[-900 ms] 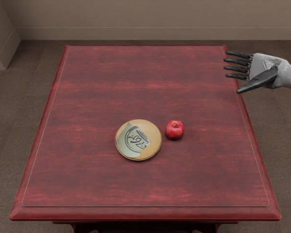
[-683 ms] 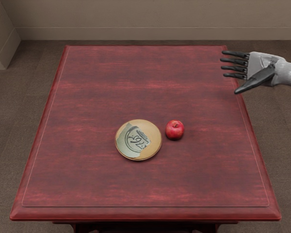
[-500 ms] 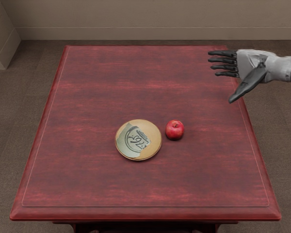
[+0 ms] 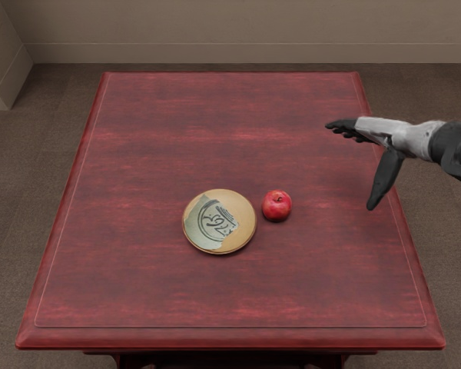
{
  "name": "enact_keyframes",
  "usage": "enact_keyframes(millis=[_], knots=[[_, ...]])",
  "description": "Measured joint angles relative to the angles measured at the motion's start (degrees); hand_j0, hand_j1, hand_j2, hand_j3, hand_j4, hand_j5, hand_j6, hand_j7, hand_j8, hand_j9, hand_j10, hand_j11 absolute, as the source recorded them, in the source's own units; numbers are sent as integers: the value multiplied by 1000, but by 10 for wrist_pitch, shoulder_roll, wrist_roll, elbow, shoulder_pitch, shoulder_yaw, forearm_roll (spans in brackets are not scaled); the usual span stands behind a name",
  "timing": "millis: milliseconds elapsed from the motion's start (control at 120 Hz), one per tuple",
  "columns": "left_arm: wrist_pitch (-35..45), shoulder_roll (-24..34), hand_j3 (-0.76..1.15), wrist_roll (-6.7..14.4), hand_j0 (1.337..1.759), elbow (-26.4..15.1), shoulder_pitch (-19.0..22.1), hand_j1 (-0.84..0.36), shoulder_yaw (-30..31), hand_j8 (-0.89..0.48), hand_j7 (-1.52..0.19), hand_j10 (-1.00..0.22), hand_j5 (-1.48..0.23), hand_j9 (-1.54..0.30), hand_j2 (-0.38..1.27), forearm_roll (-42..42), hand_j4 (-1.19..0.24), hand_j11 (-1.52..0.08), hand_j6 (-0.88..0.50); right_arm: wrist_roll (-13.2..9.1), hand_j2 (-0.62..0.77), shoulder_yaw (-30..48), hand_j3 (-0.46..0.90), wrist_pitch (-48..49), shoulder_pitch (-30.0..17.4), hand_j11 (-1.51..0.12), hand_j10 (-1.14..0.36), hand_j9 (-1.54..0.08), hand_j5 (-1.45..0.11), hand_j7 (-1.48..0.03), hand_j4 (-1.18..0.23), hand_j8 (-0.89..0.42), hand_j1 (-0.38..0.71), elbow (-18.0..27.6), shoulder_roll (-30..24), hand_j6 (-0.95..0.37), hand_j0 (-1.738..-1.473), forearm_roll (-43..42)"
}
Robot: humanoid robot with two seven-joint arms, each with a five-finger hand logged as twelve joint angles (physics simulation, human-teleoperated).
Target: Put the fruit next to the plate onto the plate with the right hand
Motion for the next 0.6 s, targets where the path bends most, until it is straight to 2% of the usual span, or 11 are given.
enact_keyframes(millis=[142, 267, 433, 600], knots=[[0, 0, 0, 0, 1658, 0, 0, 73, 0, -230, -299, -230, -299, -299, 46, 0, -230, -299, -230, -41, -7, -26, 0, -42, 4, -59, -49, -60, -60, -59, -50, -50, -296, 25, 34, -52, -1658, -59], [0, 0, 0, 0, 1658, 0, 0, 73, 0, -230, -299, -230, -299, -299, 46, 0, -230, -299, -230, -62, -7, -78, 0, -112, 18, -58, -48, -58, -59, -58, -49, -50, -297, 36, 71, -51, -1658, -95], [0, 0, 0, 0, 1658, 0, 0, 73, 0, -230, -299, -230, -299, -299, 46, 0, -230, -299, -230, -73, -7, -162, 0, -176, 66, -62, -51, -62, -62, -62, -51, -52, -294, 38, 130, -53, -1658, -93], [0, 0, 0, 0, 1658, 0, 0, 73, 0, -230, -299, -230, -299, -299, 46, 0, -230, -299, -230, -75, -7, -188, 0, -196, 83, -61, -50, -61, -62, -61, -50, -51, -294, 38, 167, -52, -1658, -79]])
